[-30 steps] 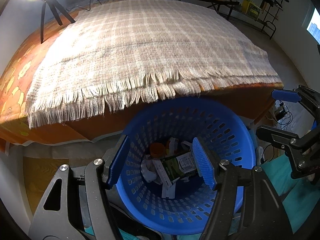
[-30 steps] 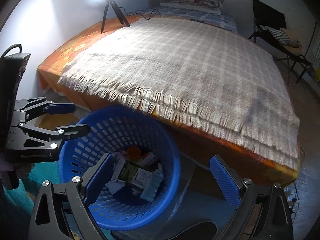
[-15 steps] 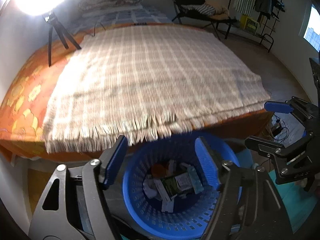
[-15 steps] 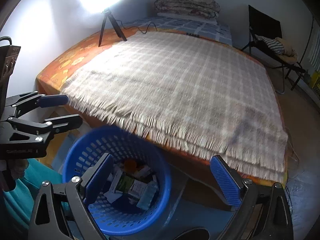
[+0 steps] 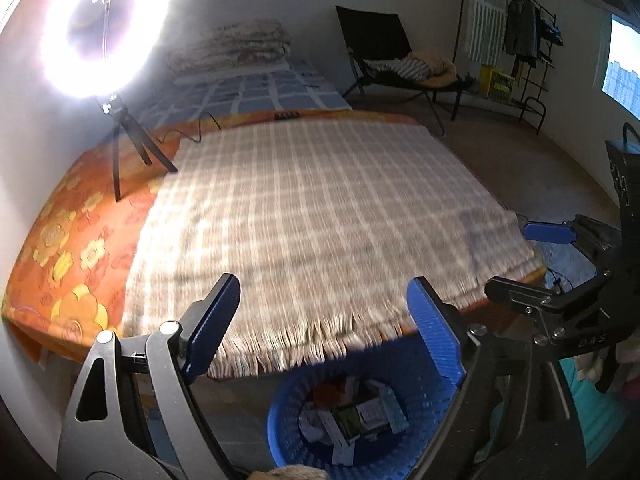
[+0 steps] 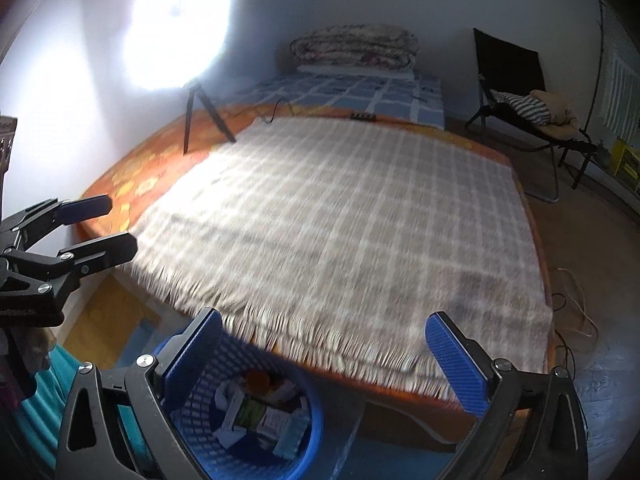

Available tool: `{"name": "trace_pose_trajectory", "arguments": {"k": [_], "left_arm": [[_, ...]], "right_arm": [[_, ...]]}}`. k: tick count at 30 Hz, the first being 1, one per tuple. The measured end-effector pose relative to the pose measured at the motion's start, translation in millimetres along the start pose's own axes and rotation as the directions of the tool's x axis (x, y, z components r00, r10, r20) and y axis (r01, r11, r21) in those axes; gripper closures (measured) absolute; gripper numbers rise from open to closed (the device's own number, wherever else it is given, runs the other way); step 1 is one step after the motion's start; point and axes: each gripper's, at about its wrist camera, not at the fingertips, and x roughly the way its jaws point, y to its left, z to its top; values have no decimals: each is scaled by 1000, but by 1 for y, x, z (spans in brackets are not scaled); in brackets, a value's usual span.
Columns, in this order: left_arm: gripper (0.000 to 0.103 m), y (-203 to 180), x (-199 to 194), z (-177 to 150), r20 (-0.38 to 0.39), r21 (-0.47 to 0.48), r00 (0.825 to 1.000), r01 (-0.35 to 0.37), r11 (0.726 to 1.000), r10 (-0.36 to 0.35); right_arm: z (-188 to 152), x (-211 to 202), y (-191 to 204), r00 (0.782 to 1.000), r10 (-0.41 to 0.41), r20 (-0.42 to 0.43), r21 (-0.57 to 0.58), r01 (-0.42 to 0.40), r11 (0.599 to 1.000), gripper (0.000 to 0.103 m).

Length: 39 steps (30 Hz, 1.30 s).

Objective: Collect trash

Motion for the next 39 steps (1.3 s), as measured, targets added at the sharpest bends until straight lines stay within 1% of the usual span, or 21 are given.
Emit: {"name": "trace_pose_trajectory", "arguments": {"k": [1, 5, 8, 12, 17, 19, 23, 27, 39], "left_arm": [[14, 0, 0, 5, 9, -1, 1000, -4, 1000, 4], [6, -1, 1, 18, 35, -4, 999, -12, 1000, 12], [5, -2, 4, 28, 54, -2, 999, -7, 1000, 7], [1, -4, 14, 35, 54, -2, 998, -11, 1000, 11], [1, -2, 33, 36, 26, -29, 1000, 2, 1000, -1], [1, 0, 41, 36, 9, -39, 1000, -6, 999, 7], [1, 6, 48, 37, 6, -61, 1000, -15, 998, 15], [1, 12, 52, 37, 3, -87, 1000, -13, 996, 13], [1, 13, 53, 32, -5, -79, 1000, -18, 997, 18]], "right_arm": [[4, -1, -3, 1000, -7, 11, 6, 7, 1000, 0], [19, -2, -14, 999, -18, 47, 30, 17, 999, 0], [28, 1, -22, 997, -19, 72, 47, 16, 999, 0], [34, 11, -29, 995, -25, 94, 70, 18, 997, 0], [34, 27, -36, 998, -12, 68, 94, 5, 996, 0], [34, 30, -38, 998, -16, 66, 98, 9, 995, 0], [35, 34, -39, 997, -20, 70, 100, 13, 995, 0], [34, 39, -37, 998, -33, 59, 84, 28, 996, 0], [33, 41, -35, 998, -28, 48, 84, 24, 996, 0]]}}
